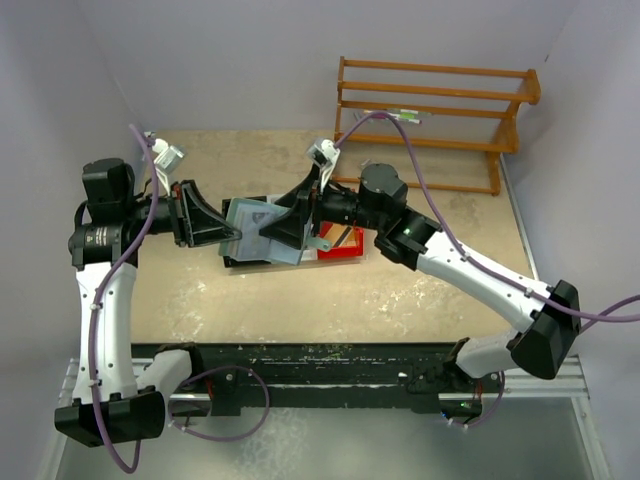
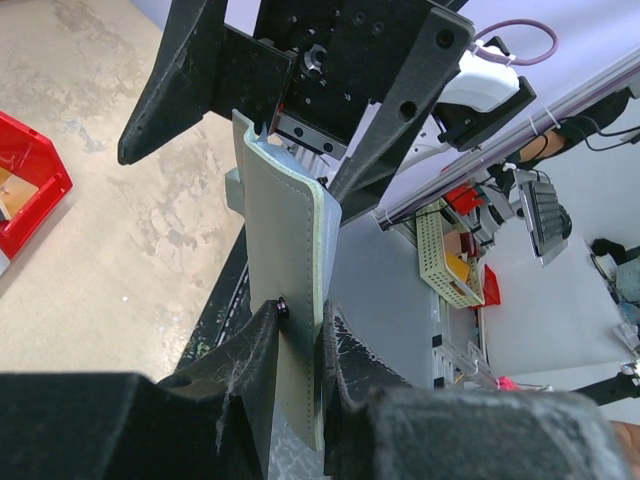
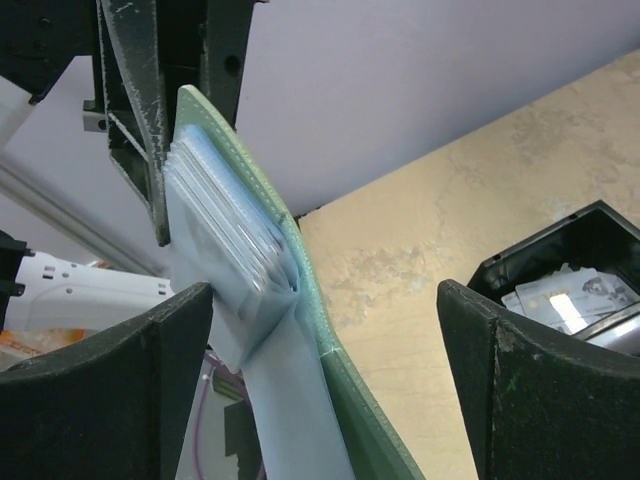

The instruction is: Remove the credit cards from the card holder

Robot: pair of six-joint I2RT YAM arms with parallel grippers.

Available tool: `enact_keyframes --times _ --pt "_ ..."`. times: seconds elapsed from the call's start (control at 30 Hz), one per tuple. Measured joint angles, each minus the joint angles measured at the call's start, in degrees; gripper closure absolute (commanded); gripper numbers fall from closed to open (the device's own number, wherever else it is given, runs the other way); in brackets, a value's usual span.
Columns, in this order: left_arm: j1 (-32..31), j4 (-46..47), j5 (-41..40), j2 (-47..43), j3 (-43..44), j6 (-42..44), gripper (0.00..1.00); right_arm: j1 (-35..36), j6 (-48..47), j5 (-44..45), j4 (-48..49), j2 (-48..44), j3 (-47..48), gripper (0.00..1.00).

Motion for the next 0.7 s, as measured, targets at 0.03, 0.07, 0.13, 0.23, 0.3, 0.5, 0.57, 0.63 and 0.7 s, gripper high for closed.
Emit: enact_keyframes --times 0.03,0.07,0.13,0.23,0.3,0.5,0.57,0.63,0.7 --pt "0.0 0.0 0.0 0.0 0.0 0.0 1.0 0.0 0.0 0.1 0.0 0.2 0.0 0.13" --pt "0.0 0.0 -0.1 0.0 0.0 0.0 1.0 -0.1 0.0 0.2 0.0 0.3 0.0 0.18" --pt "0.0 0.0 -0.1 0.1 0.0 0.0 1.0 0.0 0.0 0.4 -0.1 0.2 -0.1 0.29" --pt "0.0 -0.1 -0.4 0.3 0.0 0.0 1.0 0.1 0.3 0.4 -0.7 -0.3 -0.4 0.43" --pt "0.0 -0.3 -0.4 0.4 0.0 0.0 1.0 0.2 0.3 0.4 -1.5 -0.7 -0.6 0.48" --pt "0.0 -3.0 -0.3 1.5 0.8 1.1 1.0 0.2 0.7 -0.3 -1.7 -2.8 -2.8 0.57" --pt "0.0 -3.8 -0.2 1.7 1.2 1.7 1.0 0.2 1.3 -1.4 -1.1 -3.6 -4.1 0.58" --pt "0.0 -4.5 0.0 1.7 1.2 2.1 1.0 0.2 2.4 -3.2 0.1 -4.4 -5.4 0.73" --pt "0.0 -4.9 0.2 1.7 1.2 2.3 1.0 0.1 3.9 -6.0 2.5 -5.1 -6.6 0.85"
